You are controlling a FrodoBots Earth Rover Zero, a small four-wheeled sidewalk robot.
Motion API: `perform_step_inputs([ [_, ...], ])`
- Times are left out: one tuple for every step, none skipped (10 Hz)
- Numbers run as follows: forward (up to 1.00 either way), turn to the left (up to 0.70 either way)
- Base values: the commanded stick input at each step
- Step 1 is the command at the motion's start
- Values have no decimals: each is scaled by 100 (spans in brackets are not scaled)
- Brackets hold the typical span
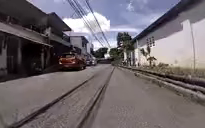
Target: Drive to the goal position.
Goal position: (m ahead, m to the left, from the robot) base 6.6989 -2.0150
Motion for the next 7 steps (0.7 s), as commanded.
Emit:
perform_step_inputs([
  [85, 0],
  [85, 0],
  [85, 0],
  [85, 0],
  [85, 0],
  [85, 0],
  [85, 0],
])
